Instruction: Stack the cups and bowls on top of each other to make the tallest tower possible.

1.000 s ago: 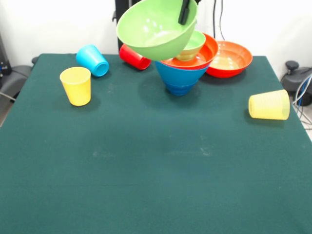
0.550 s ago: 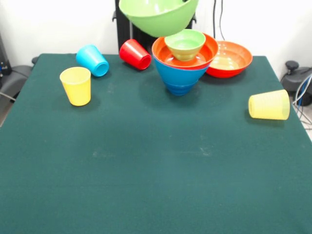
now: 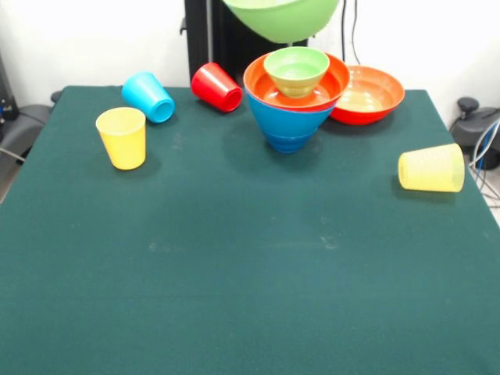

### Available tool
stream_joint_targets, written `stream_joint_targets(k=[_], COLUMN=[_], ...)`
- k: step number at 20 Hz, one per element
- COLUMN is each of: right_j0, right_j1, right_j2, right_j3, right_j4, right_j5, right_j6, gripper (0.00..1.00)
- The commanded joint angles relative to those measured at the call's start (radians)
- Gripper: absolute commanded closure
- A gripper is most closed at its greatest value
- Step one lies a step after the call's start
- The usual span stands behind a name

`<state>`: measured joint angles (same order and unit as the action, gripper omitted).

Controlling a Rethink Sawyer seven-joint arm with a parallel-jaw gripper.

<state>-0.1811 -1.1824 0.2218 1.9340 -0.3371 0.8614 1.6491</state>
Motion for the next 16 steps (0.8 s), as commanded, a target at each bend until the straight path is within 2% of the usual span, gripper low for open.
stream_joint_targets(k=[1, 10, 16], right_j0=[0.055, 0.09, 0.1], right_j1=[-0.009, -0.072, -0.029], right_j2=[-0.01, -0.033, -0.053], right_j3=[0.166, 0.275, 0.282], right_j4=[0.033, 0.052, 0.012], right_j5=[-0.097, -0.143, -0.181], right_j6=[0.149, 0.123, 0.144], gripper=[1.0, 1.0, 1.0])
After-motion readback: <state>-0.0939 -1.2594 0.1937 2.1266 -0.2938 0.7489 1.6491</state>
